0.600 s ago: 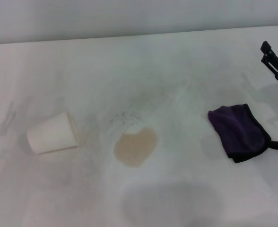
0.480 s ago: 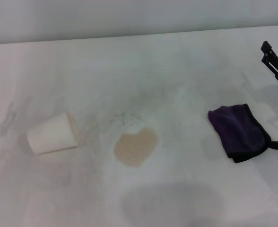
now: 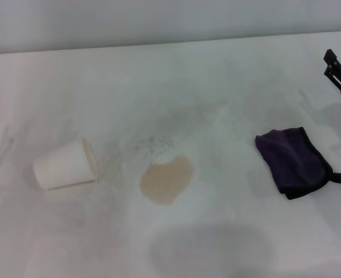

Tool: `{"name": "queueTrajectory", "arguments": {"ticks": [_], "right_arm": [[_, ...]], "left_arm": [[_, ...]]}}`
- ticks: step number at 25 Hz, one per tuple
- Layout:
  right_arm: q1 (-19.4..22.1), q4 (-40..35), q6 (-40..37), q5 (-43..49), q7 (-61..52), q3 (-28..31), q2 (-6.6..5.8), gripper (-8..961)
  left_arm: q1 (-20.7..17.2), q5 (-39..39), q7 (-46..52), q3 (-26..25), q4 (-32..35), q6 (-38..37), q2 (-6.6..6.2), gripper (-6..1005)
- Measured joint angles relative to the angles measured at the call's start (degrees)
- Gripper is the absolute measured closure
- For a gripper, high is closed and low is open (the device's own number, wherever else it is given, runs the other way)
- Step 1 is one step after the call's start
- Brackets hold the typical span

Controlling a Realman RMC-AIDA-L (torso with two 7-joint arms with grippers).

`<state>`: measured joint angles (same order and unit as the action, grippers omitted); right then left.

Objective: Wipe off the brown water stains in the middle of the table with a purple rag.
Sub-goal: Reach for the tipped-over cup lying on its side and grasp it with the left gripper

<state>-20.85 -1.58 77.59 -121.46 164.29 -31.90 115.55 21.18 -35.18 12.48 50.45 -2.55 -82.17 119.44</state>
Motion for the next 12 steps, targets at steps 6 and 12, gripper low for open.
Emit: {"name": "queueTrajectory", "arguments": {"ticks": [6,12], "right_arm": [[-0.3,0.0,-0.4,0.1,0.1,0.0,0.0,96],[-0.5,0.1,-1.5,0.3,0.2,-0.1,0.07,96]], "left_arm": [[0.0,-1.0,2.8,0.8,0.0,-1.3,-0.21,107],[-1.7,-3.5,12.2,7.0,9.6,-0.8,-0.66,106]]}}
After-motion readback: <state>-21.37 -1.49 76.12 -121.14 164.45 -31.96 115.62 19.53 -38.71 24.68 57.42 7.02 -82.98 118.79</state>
